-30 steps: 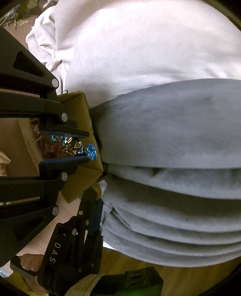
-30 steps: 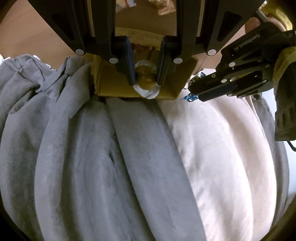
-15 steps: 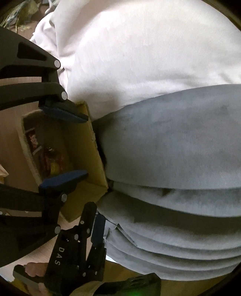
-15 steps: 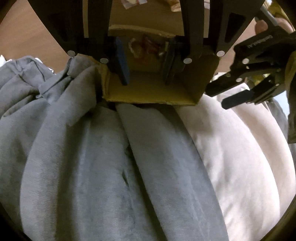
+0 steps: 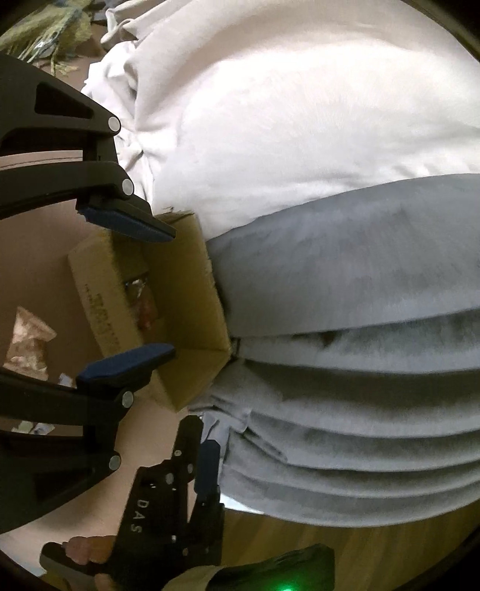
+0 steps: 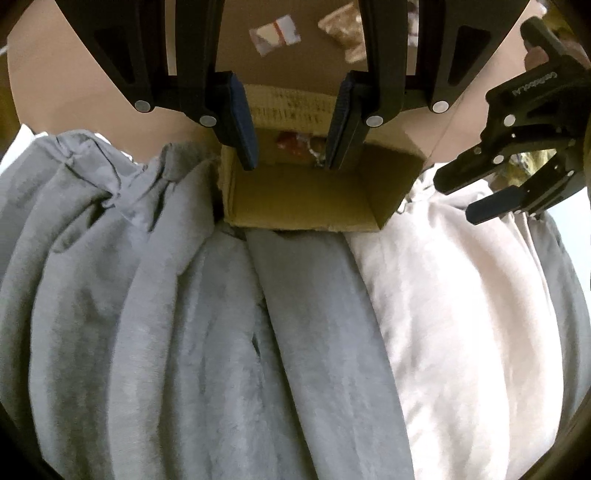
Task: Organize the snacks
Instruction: 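Lower the left tool and grasp the long snack bar with chocolates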
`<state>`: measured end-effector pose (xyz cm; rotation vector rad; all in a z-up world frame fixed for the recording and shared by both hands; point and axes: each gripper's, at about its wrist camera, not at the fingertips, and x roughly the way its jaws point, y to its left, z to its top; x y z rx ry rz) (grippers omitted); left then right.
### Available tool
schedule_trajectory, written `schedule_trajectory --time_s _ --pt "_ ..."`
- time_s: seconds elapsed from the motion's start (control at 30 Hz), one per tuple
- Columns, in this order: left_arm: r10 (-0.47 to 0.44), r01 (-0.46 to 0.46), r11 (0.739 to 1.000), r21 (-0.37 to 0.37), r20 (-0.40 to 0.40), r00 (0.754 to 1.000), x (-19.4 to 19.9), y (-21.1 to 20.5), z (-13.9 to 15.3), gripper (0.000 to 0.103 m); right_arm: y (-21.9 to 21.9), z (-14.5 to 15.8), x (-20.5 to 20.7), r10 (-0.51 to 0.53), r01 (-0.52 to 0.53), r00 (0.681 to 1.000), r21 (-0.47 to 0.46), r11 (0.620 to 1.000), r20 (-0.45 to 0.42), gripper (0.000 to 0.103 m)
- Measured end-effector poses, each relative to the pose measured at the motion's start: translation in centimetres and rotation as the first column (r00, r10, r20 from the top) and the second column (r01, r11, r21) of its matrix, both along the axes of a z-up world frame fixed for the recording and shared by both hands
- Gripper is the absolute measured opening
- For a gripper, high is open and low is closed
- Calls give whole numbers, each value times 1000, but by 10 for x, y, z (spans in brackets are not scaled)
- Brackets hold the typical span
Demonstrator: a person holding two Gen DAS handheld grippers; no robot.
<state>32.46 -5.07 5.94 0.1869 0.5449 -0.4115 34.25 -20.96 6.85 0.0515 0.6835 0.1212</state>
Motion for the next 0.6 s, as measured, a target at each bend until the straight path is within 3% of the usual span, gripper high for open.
schedule_trajectory --time_s 0.3,0.6 --pt "17 -20 997 70 34 999 -56 9 -18 57 2 -17 -57 -23 23 1000 -48 999 -6 39" --pt "8 1 992 127 -74 997 -87 14 -59 57 0 -62 -92 -55 51 990 -36 998 -132 39"
